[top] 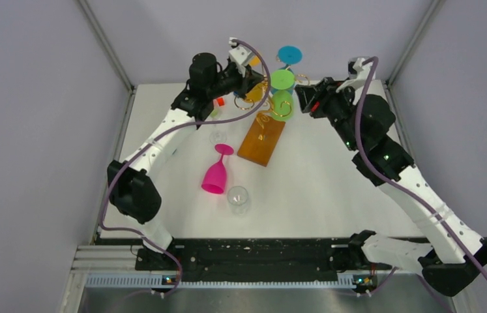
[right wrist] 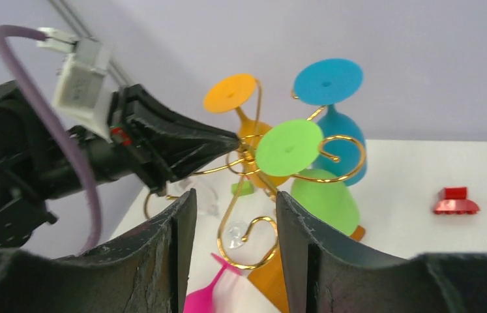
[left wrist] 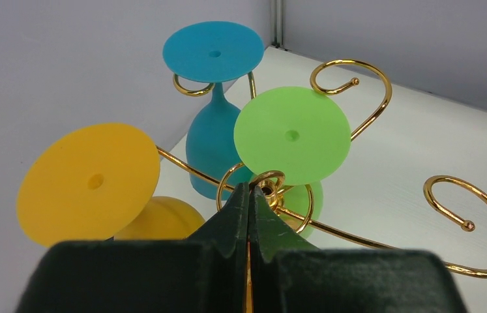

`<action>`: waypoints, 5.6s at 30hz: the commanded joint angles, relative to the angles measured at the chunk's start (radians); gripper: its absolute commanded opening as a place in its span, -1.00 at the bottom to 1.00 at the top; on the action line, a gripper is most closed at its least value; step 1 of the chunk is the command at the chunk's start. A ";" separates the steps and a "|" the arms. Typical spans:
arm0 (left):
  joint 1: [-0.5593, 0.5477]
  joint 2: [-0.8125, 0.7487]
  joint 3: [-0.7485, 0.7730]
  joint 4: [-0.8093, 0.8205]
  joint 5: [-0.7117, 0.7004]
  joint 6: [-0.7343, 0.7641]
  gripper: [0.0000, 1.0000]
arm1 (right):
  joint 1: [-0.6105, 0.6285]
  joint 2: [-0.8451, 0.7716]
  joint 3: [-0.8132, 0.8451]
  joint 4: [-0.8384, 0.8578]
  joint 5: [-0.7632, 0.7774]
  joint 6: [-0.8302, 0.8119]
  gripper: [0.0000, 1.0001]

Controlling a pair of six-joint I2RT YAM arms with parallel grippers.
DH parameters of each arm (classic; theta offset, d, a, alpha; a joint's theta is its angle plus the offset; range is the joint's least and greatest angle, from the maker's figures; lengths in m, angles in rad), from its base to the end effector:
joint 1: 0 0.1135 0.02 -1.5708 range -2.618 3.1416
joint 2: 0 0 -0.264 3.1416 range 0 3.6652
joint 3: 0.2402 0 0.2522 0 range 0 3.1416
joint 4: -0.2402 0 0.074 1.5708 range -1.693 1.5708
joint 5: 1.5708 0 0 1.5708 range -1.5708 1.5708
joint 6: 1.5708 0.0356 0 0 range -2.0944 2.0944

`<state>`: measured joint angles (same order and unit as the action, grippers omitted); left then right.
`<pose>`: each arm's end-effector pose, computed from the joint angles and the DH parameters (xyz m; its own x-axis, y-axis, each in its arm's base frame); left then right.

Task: Place the wine glass upside down on the wine glass rack
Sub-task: Adjust the wine rack at the center of the board, then adjust the wine glass in the wine rack.

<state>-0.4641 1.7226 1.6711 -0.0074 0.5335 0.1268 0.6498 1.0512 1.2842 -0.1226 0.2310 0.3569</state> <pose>0.3604 -0.2007 0.4156 0.0539 0.0948 -0.9940 0.8393 0.5350 0.0965 0.1812 0.1275 0.4696 -0.0603 0.3813 -0.9225 -0.4127 0.8319 0.3709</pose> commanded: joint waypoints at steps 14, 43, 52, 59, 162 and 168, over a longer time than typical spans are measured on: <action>-0.005 -0.056 -0.050 0.029 -0.020 -0.035 -0.48 | -0.493 0.095 -0.084 0.093 -0.410 0.312 0.13; -0.004 -0.178 -0.148 0.179 -0.060 -0.118 -0.25 | -0.597 0.500 0.362 -0.095 -0.774 0.172 0.17; -0.004 -0.206 -0.188 0.186 -0.088 -0.123 -0.26 | -0.627 0.393 -0.013 0.160 -0.664 0.225 0.19; -0.004 -0.229 -0.220 0.203 -0.107 -0.122 -0.28 | -0.631 0.297 -0.390 0.649 -0.736 0.212 0.26; 0.031 -0.279 -0.275 0.219 -0.113 -0.118 -0.32 | -0.271 0.900 -0.184 1.799 -0.722 -0.318 -0.42; 0.033 -0.275 -0.276 0.222 -0.107 -0.122 -0.32 | -0.262 0.905 -0.172 1.796 -0.712 -0.324 -0.63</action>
<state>-0.4381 1.4929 1.3964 0.1589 0.4118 0.0162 0.3679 1.9438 1.0687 1.5272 -0.4858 0.0280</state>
